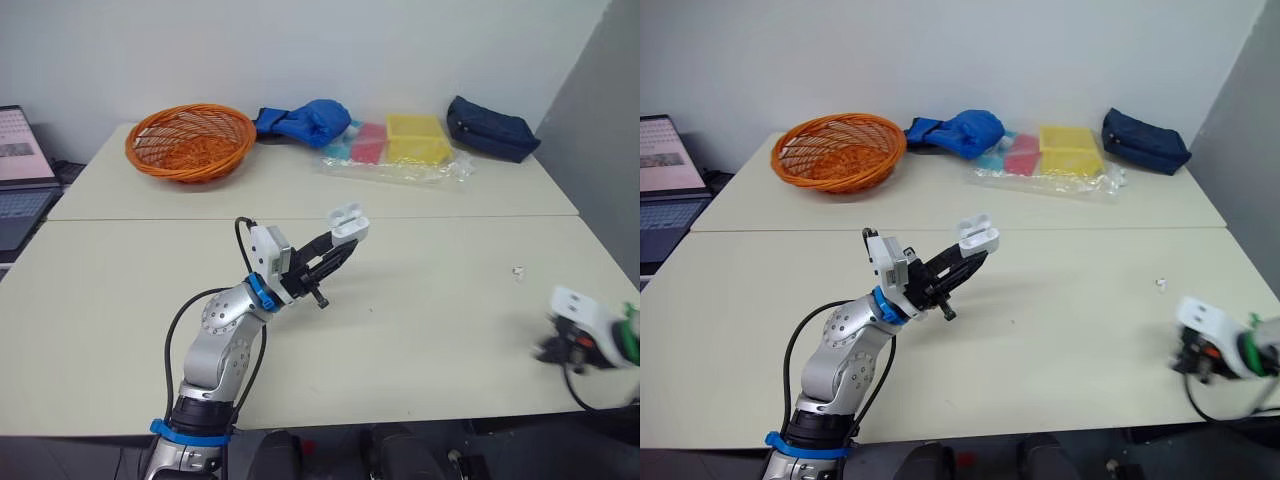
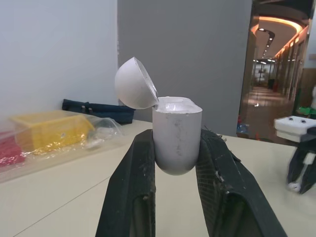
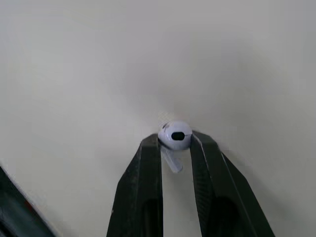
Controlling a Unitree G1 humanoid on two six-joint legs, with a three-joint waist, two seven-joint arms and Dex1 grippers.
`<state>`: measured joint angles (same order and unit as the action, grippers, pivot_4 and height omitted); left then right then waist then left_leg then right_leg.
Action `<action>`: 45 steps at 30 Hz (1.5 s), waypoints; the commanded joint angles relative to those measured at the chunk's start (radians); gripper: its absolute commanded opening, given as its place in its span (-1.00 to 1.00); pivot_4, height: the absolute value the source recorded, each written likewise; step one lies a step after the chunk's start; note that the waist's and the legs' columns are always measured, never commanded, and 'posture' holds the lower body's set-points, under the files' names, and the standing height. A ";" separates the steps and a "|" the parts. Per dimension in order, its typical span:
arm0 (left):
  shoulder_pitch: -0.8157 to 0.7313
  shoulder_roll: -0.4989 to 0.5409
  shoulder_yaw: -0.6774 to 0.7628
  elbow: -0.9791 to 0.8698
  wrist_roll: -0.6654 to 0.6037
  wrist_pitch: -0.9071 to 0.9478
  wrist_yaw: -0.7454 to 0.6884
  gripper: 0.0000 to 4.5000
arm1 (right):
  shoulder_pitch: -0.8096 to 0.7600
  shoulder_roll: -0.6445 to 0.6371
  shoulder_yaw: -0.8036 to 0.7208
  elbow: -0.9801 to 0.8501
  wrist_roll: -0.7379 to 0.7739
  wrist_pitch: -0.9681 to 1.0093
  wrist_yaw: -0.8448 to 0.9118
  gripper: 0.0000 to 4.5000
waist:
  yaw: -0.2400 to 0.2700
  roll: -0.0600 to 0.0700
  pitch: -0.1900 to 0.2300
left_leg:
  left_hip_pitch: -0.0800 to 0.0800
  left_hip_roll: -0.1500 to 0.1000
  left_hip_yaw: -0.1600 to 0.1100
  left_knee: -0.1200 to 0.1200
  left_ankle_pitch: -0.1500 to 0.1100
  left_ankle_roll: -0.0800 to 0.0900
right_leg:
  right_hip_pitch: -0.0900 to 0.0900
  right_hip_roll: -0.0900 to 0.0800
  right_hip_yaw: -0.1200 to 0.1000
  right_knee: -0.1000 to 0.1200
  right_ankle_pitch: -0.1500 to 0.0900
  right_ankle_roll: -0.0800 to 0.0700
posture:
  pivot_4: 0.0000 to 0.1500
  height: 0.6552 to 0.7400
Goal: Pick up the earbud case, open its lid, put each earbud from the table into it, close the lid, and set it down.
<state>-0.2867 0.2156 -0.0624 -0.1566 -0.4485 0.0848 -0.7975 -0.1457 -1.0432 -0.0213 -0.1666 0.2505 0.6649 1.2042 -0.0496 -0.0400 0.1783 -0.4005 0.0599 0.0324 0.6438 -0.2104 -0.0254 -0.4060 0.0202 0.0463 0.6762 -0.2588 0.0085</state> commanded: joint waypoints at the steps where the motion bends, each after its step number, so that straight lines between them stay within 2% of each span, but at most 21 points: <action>1: -0.016 -0.004 0.000 -0.004 -0.002 -0.030 -0.006 -0.67 | -0.107 0.094 -0.086 -0.128 0.143 0.112 -0.079 -0.82 | 0.003 0.003 0.001 | 0.000 -0.001 0.000 -0.001 0.000 0.000 | 0.000 0.000 -0.001 0.000 0.000 0.000 | 1.00 1.00; 4: -0.041 -0.014 0.006 0.047 0.000 -0.051 -0.009 -0.67 | -0.294 0.387 -0.126 -0.254 0.277 0.262 -0.341 -0.82 | 0.002 0.002 0.002 | -0.001 0.001 0.000 0.000 0.000 0.000 | -0.001 0.001 -0.001 0.001 0.002 0.003 | 1.00 1.00; 7: -0.063 -0.022 0.004 0.089 0.006 -0.073 -0.016 -0.67 | -0.401 0.609 -0.127 -0.348 0.352 0.340 -0.525 -0.82 | 0.003 0.002 0.002 | -0.002 0.001 0.000 -0.002 0.000 0.000 | -0.002 0.001 -0.001 0.001 0.002 0.004 | 1.00 1.00; 10: -0.078 -0.026 0.004 0.116 0.011 -0.094 -0.022 -0.67 | -0.463 0.728 -0.083 -0.401 0.316 0.280 -0.645 -0.82 | 0.019 0.004 0.001 | -0.008 0.002 -0.001 -0.003 0.000 0.000 | -0.006 0.001 -0.002 0.001 0.001 0.003 | 1.00 1.00; 14: -0.093 -0.034 0.009 0.143 0.012 -0.112 -0.021 -0.67 | -0.493 0.818 -0.063 -0.419 0.332 0.256 -0.738 -0.82 | 0.024 0.004 0.001 | -0.020 0.001 -0.001 -0.001 0.000 0.000 | -0.016 0.000 -0.002 0.001 0.000 0.003 | 1.00 1.00; 21: -0.129 -0.049 0.014 0.176 0.021 -0.137 -0.014 -0.67 | -0.474 0.835 -0.003 -0.384 0.307 0.195 -0.777 -0.82 | 0.021 0.004 0.001 | -0.019 0.000 -0.001 -0.001 0.000 0.000 | -0.016 -0.001 -0.003 0.002 0.000 0.004 | 1.00 1.00; 30: -0.139 -0.055 0.011 0.176 0.024 -0.152 -0.017 -0.67 | -0.426 0.809 0.002 -0.358 0.348 0.216 -0.782 -0.82 | 0.019 0.004 0.001 | -0.018 0.001 0.000 -0.001 0.000 0.000 | -0.015 0.000 -0.003 0.003 0.000 0.004 | 1.00 1.00; 45: -0.137 -0.048 0.005 0.163 0.027 -0.158 -0.029 -0.67 | -0.393 0.786 0.053 -0.348 0.332 0.199 -0.774 -0.82 | 0.019 0.004 0.001 | -0.018 0.001 -0.001 -0.001 0.000 0.000 | -0.015 0.001 -0.003 0.003 0.000 0.004 | 1.00 1.00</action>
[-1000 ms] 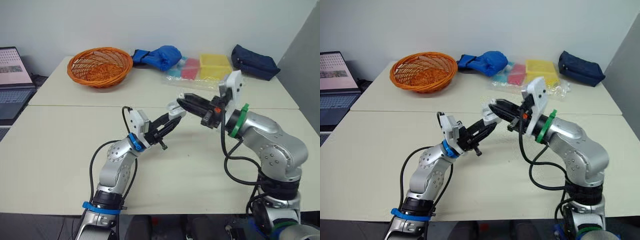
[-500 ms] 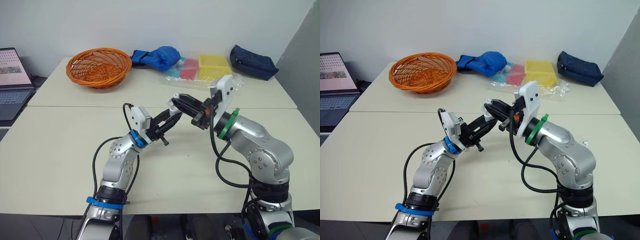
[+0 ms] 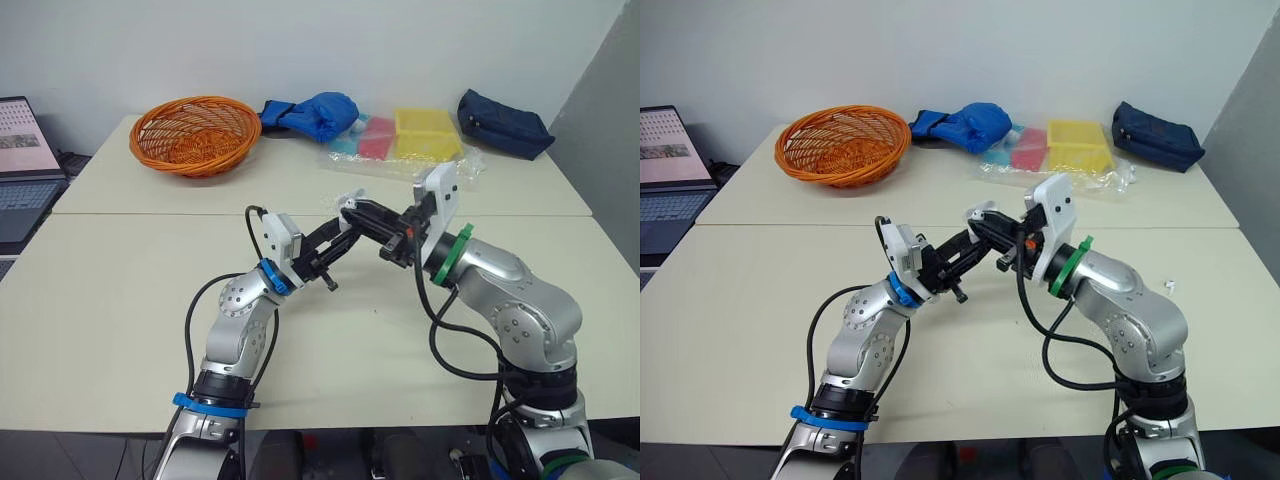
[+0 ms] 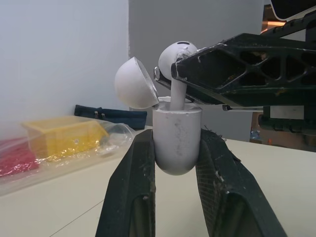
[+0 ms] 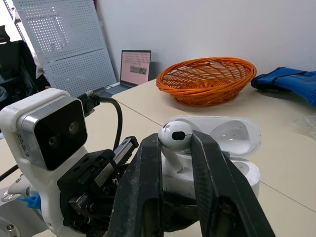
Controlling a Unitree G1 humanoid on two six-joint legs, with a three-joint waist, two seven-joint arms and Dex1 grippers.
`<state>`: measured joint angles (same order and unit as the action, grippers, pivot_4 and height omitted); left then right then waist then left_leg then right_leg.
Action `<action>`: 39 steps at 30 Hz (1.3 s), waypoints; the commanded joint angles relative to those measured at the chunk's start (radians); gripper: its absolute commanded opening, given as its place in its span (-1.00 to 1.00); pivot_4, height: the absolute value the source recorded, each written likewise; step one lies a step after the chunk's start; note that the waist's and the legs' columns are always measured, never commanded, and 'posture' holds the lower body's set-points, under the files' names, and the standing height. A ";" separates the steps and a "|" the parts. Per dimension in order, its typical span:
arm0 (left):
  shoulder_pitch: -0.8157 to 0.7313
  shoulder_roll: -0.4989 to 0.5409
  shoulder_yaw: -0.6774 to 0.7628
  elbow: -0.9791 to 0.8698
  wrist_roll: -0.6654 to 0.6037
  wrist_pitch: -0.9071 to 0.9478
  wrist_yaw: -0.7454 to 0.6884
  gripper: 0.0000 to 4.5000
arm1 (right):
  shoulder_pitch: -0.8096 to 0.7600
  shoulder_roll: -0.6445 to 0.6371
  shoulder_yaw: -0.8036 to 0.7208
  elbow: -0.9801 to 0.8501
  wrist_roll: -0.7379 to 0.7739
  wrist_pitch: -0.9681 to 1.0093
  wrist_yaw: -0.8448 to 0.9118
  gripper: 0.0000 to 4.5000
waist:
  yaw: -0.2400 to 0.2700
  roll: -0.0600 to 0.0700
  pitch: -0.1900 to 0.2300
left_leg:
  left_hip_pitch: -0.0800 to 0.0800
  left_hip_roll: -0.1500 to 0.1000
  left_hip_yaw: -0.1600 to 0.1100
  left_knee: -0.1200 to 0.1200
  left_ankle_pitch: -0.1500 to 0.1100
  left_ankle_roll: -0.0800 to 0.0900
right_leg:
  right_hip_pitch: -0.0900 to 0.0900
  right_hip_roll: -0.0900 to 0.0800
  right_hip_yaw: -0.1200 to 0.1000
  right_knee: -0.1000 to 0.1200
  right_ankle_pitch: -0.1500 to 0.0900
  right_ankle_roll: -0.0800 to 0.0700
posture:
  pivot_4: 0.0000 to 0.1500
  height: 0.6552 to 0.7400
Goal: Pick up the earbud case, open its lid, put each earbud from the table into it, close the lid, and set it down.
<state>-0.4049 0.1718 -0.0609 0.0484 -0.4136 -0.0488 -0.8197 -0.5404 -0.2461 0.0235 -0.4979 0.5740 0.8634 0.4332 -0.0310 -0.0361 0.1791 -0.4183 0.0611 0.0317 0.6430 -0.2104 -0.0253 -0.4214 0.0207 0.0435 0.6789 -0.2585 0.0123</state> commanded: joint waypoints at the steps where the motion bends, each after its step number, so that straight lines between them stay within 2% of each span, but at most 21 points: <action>1: -0.018 -0.004 0.003 -0.043 -0.008 -0.024 -0.007 -0.67 | 0.002 -0.011 0.007 -0.014 0.008 0.002 -0.007 -0.82 | 0.000 0.000 0.000 | 0.000 0.000 0.000 0.000 0.000 0.000 | 0.000 0.000 0.000 0.000 0.000 0.000 | 1.00 1.00; 6: -0.016 -0.004 -0.002 -0.051 -0.009 -0.020 -0.011 -0.67 | 0.005 -0.027 0.013 -0.008 -0.002 -0.007 -0.002 -0.82 | 0.000 0.000 0.000 | 0.000 0.000 0.000 0.000 0.000 0.000 | 0.000 0.000 0.000 0.000 0.000 0.000 | 1.00 1.00; 12: -0.020 -0.003 -0.004 -0.047 -0.012 -0.019 -0.013 -0.67 | 0.003 -0.030 0.018 -0.009 -0.009 -0.022 -0.011 0.09 | 0.000 0.000 0.000 | 0.000 0.000 0.000 0.000 0.000 0.000 | 0.000 0.000 0.000 0.000 0.000 0.000 | 1.00 1.00; 19: -0.025 -0.004 -0.005 -0.042 -0.013 -0.019 -0.016 -0.67 | -0.002 -0.036 0.006 -0.011 -0.006 -0.046 -0.011 0.09 | 0.000 0.000 0.000 | 0.000 0.000 0.000 0.000 0.000 0.000 | 0.000 0.000 0.000 0.000 0.000 0.000 | 1.00 1.00; 25: -0.014 0.007 0.006 -0.030 -0.016 -0.015 -0.018 -0.67 | -0.025 -0.096 -0.083 -0.071 0.088 -0.038 0.047 0.09 | 0.000 0.000 0.000 | 0.000 0.000 0.000 0.000 0.000 0.000 | 0.000 0.000 0.000 -0.001 0.000 0.000 | 1.00 1.00; 29: -0.013 0.011 0.010 -0.026 -0.015 -0.021 -0.023 -0.67 | -0.060 -0.268 -0.181 -0.100 0.263 0.089 0.136 0.09 | 0.000 0.000 0.000 | 0.000 0.000 0.000 -0.001 0.000 0.000 | 0.000 0.000 0.000 -0.002 0.000 0.000 | 1.00 1.00; 32: -0.012 0.009 0.011 -0.021 -0.013 -0.027 -0.022 -0.67 | -0.063 -0.370 -0.267 -0.054 0.318 0.143 0.129 0.09 | 0.001 0.000 0.000 | -0.001 0.000 0.000 -0.001 0.000 0.000 | 0.000 0.000 0.000 -0.002 0.000 0.000 | 1.00 1.00; 39: -0.014 0.000 0.015 -0.015 -0.006 -0.036 -0.015 -0.67 | 0.123 -0.515 -0.336 0.162 0.126 0.155 0.003 0.09 | 0.002 0.000 0.000 | -0.001 -0.001 0.000 -0.001 0.000 0.000 | 0.000 -0.002 0.001 -0.004 0.000 0.000 | 1.00 1.00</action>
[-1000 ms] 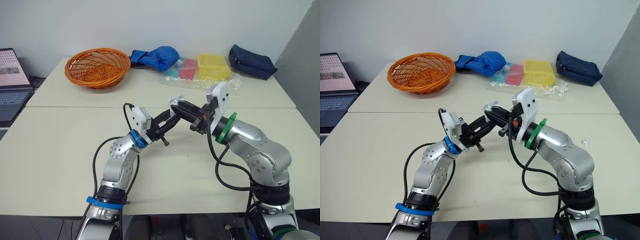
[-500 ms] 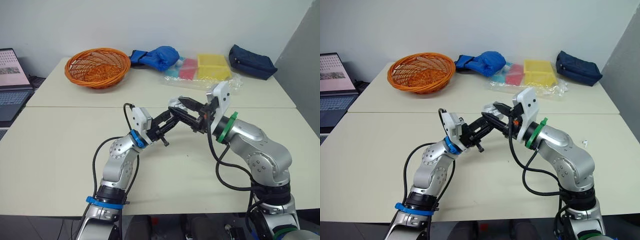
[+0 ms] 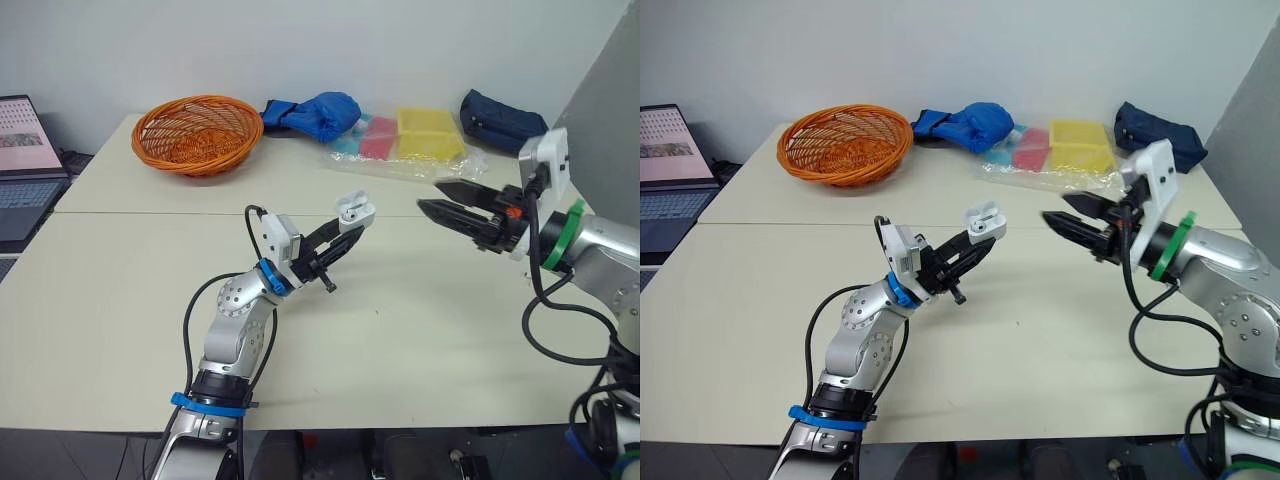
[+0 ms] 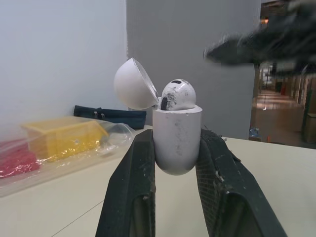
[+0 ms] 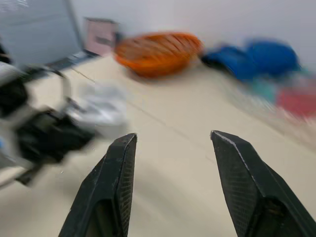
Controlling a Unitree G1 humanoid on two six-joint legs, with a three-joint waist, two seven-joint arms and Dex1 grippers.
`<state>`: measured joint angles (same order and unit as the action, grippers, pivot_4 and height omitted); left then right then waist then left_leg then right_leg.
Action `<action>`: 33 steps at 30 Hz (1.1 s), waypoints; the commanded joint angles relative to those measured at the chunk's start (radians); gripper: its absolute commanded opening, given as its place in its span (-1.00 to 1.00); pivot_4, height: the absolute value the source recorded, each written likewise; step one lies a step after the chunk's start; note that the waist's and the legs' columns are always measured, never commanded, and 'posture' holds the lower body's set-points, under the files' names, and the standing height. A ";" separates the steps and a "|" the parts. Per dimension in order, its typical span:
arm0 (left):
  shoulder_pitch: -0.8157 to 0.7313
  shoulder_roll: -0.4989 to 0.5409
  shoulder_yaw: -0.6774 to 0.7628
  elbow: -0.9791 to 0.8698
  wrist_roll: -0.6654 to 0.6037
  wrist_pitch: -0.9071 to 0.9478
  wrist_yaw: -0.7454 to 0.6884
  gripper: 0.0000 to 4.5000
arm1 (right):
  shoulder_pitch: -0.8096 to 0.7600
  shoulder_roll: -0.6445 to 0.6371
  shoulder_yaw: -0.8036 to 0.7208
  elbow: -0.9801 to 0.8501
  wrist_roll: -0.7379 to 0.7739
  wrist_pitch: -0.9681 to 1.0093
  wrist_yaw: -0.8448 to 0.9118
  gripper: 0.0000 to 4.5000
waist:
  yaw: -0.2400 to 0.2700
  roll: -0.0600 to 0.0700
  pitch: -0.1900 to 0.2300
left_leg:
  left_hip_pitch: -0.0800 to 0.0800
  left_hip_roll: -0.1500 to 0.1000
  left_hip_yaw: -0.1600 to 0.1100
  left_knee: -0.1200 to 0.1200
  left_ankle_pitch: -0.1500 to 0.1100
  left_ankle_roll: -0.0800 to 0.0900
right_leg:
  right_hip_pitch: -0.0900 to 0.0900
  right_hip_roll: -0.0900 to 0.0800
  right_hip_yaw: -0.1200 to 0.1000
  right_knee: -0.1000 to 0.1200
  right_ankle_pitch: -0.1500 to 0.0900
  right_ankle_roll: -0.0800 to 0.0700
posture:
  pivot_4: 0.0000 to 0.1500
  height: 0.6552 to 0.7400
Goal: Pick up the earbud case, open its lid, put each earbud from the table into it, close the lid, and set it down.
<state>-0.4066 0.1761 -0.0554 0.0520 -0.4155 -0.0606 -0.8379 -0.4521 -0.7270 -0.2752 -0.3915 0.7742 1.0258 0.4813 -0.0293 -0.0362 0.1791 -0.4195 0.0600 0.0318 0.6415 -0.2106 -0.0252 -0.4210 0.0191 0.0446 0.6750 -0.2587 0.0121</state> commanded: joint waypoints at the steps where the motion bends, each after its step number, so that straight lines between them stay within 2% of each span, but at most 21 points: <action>1: -0.011 -0.005 0.008 -0.020 -0.004 -0.024 0.002 -0.67 | 0.062 -0.052 -0.023 0.078 -0.116 -0.019 -0.060 0.09 | 0.000 0.000 0.000 | 0.000 0.000 0.000 0.000 0.000 0.000 | 0.000 0.000 0.000 0.000 0.000 0.000 | 1.00 1.00; 7: -0.010 -0.004 0.003 -0.030 -0.001 -0.019 0.001 -0.67 | 0.131 -0.009 -0.055 0.211 -0.243 -0.050 -0.175 0.09 | -0.006 0.000 0.000 | 0.001 0.000 0.001 -0.001 0.000 0.000 | -0.001 0.001 0.000 0.001 0.000 0.000 | 1.00 1.00; 12: -0.015 0.000 0.003 -0.031 0.004 -0.015 0.005 -0.67 | 0.173 0.010 -0.032 0.338 -0.370 -0.160 -0.221 0.09 | -0.002 0.000 0.000 | 0.001 0.000 0.000 0.000 0.000 0.000 | 0.000 0.002 0.000 0.001 0.000 0.000 | 1.00 1.00; 19: -0.015 0.005 -0.003 -0.043 0.002 -0.001 0.004 -0.67 | 0.111 0.090 -0.044 0.518 -0.439 -0.242 -0.275 0.09 | -0.005 0.001 0.000 | 0.002 0.000 0.002 0.000 0.000 0.000 | 0.000 0.002 0.000 0.001 0.000 0.001 | 1.00 1.00; 31: -0.020 0.017 0.001 -0.044 -0.001 0.006 -0.003 -0.67 | 0.048 0.115 -0.046 0.619 -0.461 -0.232 -0.280 0.09 | -0.005 0.001 0.000 | 0.002 0.000 0.002 0.000 0.000 0.000 | 0.000 0.002 0.000 0.001 0.000 0.001 | 1.00 1.00; 33: -0.017 0.020 0.001 -0.047 -0.001 0.007 -0.002 -0.67 | 0.054 0.125 -0.060 0.607 -0.454 -0.200 -0.297 -0.07 | -0.003 0.001 0.000 | 0.002 0.000 0.002 0.000 0.000 0.000 | 0.000 0.002 0.000 0.001 0.001 0.001 | 1.00 1.00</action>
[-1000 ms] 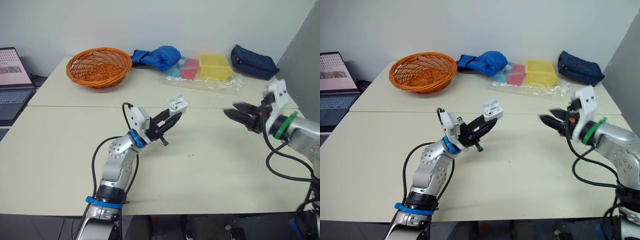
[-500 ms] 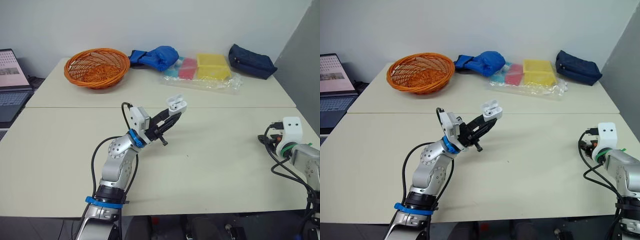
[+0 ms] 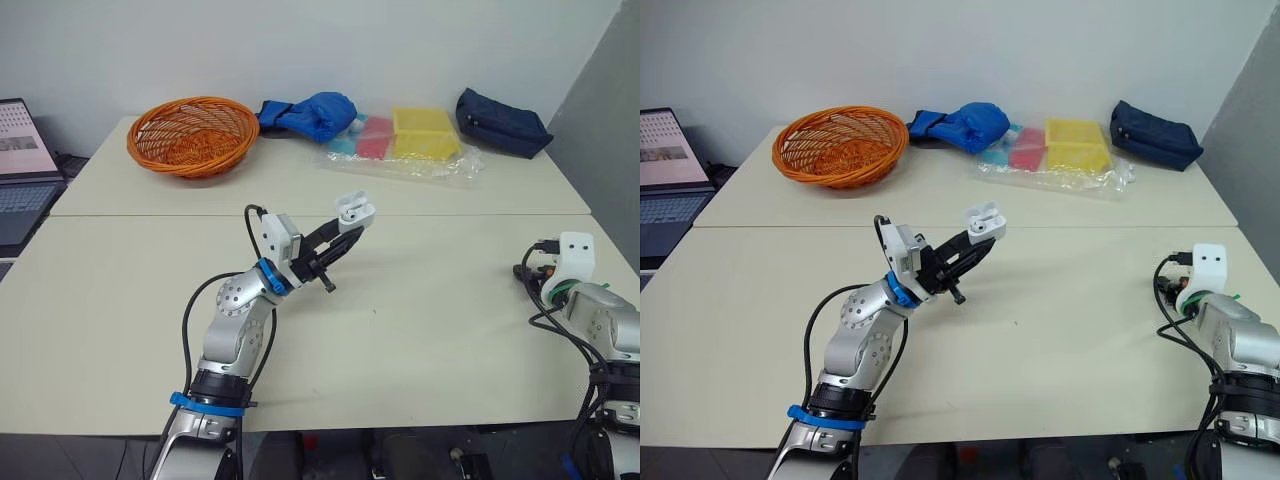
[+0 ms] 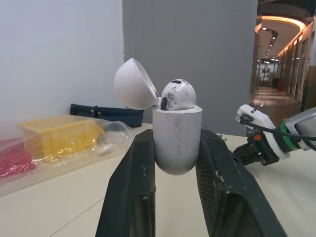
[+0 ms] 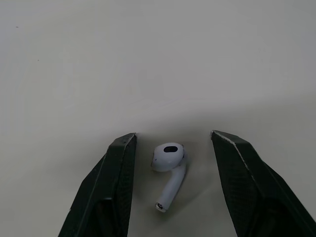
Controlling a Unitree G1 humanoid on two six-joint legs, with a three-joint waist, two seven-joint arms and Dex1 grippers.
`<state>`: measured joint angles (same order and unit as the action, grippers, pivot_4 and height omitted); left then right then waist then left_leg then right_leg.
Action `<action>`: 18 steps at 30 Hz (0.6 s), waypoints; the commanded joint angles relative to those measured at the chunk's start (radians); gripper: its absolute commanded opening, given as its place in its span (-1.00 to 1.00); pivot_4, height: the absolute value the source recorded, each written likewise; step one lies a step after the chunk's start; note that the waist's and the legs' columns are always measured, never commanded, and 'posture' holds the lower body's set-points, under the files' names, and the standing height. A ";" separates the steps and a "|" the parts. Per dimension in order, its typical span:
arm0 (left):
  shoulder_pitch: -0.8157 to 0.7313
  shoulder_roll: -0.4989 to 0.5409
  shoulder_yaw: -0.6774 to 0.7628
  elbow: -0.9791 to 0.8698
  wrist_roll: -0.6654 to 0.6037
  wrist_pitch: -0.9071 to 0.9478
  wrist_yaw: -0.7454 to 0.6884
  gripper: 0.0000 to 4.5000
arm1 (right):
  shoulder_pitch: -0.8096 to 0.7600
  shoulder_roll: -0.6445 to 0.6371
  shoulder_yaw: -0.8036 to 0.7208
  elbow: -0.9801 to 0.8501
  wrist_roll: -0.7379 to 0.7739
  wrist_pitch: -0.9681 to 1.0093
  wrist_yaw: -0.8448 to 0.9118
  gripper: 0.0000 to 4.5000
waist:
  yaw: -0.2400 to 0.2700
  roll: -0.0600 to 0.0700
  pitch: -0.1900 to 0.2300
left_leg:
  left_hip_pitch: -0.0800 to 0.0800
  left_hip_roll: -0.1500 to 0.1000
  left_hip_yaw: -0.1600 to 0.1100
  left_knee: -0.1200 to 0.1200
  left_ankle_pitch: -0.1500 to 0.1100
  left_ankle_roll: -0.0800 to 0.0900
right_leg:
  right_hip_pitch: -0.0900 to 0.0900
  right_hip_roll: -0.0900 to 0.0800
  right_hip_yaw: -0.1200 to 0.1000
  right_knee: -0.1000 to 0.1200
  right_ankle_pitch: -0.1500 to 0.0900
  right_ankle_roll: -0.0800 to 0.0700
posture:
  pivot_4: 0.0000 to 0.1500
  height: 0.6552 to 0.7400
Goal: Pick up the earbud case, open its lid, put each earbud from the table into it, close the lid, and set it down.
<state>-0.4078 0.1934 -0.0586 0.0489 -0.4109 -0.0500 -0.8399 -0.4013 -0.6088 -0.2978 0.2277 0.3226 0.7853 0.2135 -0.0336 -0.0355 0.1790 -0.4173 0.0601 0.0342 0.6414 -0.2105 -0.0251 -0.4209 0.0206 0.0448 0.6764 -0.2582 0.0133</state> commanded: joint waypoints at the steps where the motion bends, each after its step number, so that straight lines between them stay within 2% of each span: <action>1: -0.014 0.003 0.004 -0.047 -0.006 -0.004 0.001 -0.67 | 0.010 0.009 -0.038 -0.024 0.001 0.053 -0.027 -0.17 | 0.001 0.000 0.000 | 0.000 0.000 0.000 0.000 0.000 0.000 | 0.000 0.000 0.000 0.000 0.000 0.000 | 1.00 1.00; 5: -0.014 0.003 0.002 -0.051 -0.007 -0.002 0.002 -0.67 | 0.022 0.016 -0.039 -0.056 0.005 0.085 -0.016 -0.77 | 0.004 0.000 0.000 | 0.000 0.000 -0.001 0.000 0.000 0.000 | 0.000 0.000 0.000 0.000 0.000 0.000 | 1.00 1.00; 6: -0.013 0.003 0.003 -0.052 -0.007 -0.003 0.001 -0.67 | 0.023 0.020 -0.043 -0.067 0.010 0.098 -0.015 -0.82 | 0.004 0.000 0.000 | 0.000 0.000 -0.001 0.000 0.000 0.000 | 0.001 0.000 0.000 0.000 0.000 0.000 | 1.00 1.00; 13: -0.013 0.005 0.003 -0.045 -0.009 -0.008 -0.006 -0.67 | 0.038 0.021 -0.035 -0.153 0.031 0.162 0.027 -0.81 | 0.004 0.000 0.000 | 0.000 0.000 -0.002 0.000 0.000 0.000 | 0.000 0.000 0.000 0.000 0.000 0.000 | 1.00 1.00; 16: -0.019 0.001 0.002 -0.038 -0.008 -0.013 -0.008 -0.67 | 0.021 -0.034 0.035 -0.261 0.089 0.160 0.197 -0.81 | 0.001 0.000 0.000 | 0.000 0.000 -0.001 0.000 0.000 0.000 | 0.000 0.000 0.000 0.000 0.000 0.000 | 1.00 1.00; 18: -0.015 0.001 0.001 -0.036 -0.009 -0.016 -0.013 -0.67 | 0.033 -0.179 0.135 -0.390 0.163 0.174 0.452 -0.81 | -0.003 0.005 0.003 | 0.000 0.000 0.000 0.000 0.000 0.000 | 0.000 0.000 0.000 0.000 0.000 0.000 | 1.00 1.00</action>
<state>-0.4089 0.1936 -0.0611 0.0465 -0.4122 -0.0506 -0.8448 -0.3584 -0.7007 -0.2014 -0.0331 0.4226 0.9586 0.4911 -0.0365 -0.0300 0.1818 -0.4174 0.0599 0.0346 0.6413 -0.2106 -0.0251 -0.4216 0.0206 0.0454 0.6769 -0.2581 0.0134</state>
